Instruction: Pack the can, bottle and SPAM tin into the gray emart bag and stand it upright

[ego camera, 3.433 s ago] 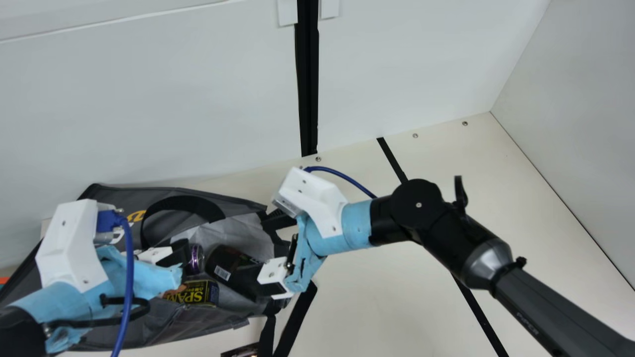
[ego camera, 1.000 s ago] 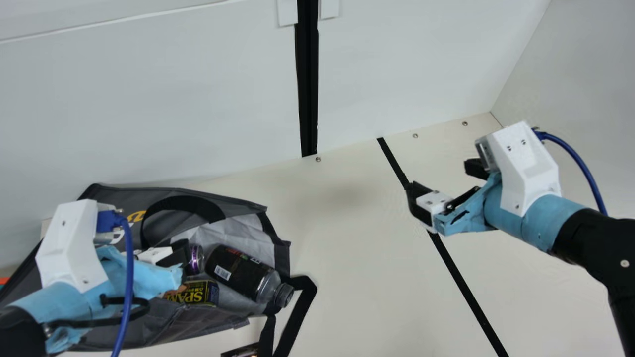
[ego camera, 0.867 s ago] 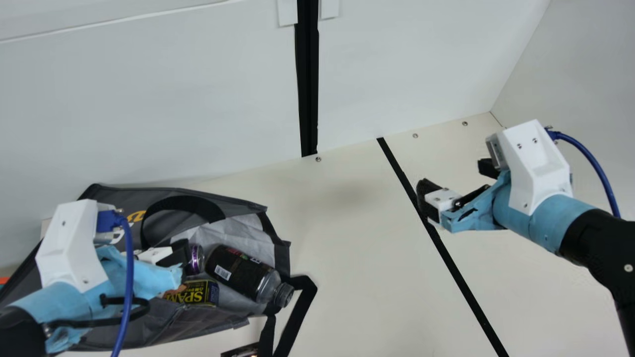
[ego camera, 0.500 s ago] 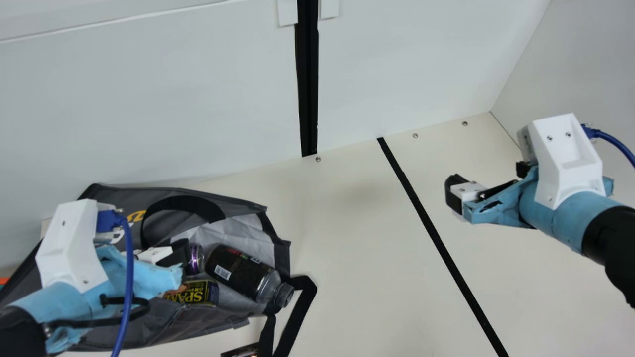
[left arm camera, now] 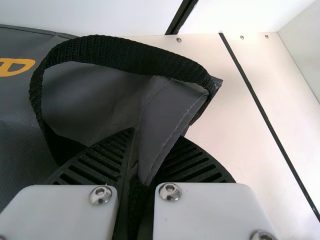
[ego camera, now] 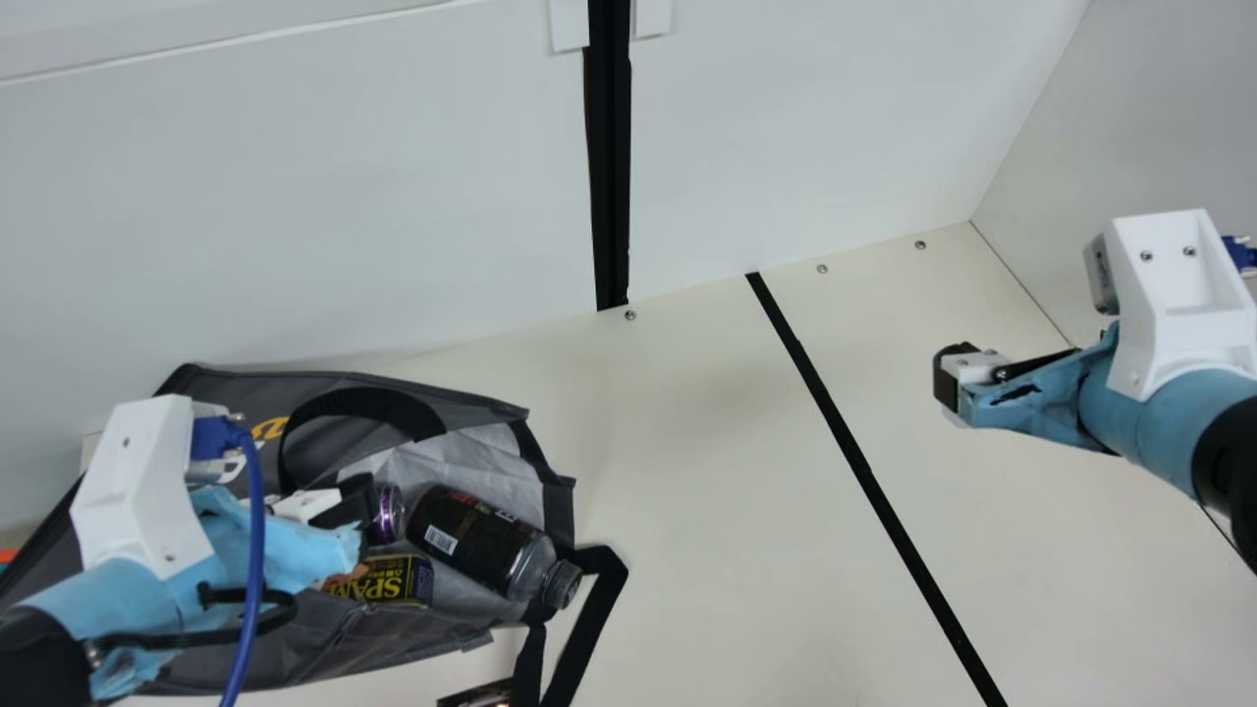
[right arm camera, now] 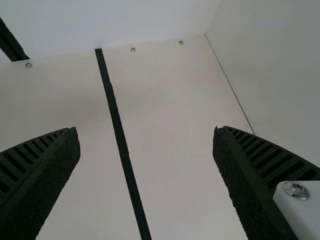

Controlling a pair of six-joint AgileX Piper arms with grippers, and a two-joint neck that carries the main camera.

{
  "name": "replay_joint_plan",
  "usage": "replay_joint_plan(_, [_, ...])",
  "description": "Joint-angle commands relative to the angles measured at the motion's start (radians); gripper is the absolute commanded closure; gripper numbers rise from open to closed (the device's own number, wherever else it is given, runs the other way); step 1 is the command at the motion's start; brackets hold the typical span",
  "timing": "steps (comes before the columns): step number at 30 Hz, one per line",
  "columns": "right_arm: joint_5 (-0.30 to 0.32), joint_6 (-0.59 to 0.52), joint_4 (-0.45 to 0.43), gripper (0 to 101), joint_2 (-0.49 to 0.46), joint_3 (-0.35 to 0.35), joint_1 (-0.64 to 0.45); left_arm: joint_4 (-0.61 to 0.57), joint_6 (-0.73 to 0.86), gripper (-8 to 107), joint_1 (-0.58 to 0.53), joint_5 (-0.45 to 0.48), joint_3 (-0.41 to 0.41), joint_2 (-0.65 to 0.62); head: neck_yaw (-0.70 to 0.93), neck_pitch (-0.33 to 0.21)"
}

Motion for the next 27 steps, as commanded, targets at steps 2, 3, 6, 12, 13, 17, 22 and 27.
replay_joint_plan(2, [0.024,0.039,-0.039,6,-0.006,-0.015,0.011,0.000,0.000,107,0.000,0.000,0.000,0.000,-0.001,-0.023])
replay_joint_plan(3, [0.033,0.049,-0.048,6,-0.008,-0.020,0.014,0.000,0.000,107,0.000,0.000,0.000,0.000,-0.001,-0.023])
replay_joint_plan(6, [0.061,0.072,-0.069,6,-0.017,-0.035,0.021,0.000,0.000,107,0.000,0.000,0.000,0.000,-0.001,-0.023])
replay_joint_plan(12, [0.113,0.096,-0.087,6,-0.037,-0.064,0.017,0.000,0.000,107,0.000,0.000,0.000,0.000,-0.001,-0.023])
replay_joint_plan(13, [0.121,0.099,-0.088,6,-0.040,-0.068,0.016,0.000,0.000,107,0.000,0.000,0.000,0.000,-0.001,-0.023])
replay_joint_plan(17, [0.153,0.098,-0.082,6,-0.054,-0.086,0.003,0.000,0.000,107,0.000,0.000,0.000,0.000,-0.001,-0.023])
replay_joint_plan(22, [0.188,0.090,-0.067,6,-0.072,-0.103,-0.018,0.000,0.000,107,0.000,0.000,0.000,0.000,-0.001,-0.023])
replay_joint_plan(27, [0.215,0.075,-0.043,6,-0.088,-0.114,-0.044,0.000,0.000,107,0.000,0.000,0.000,0.000,-0.001,-0.023])
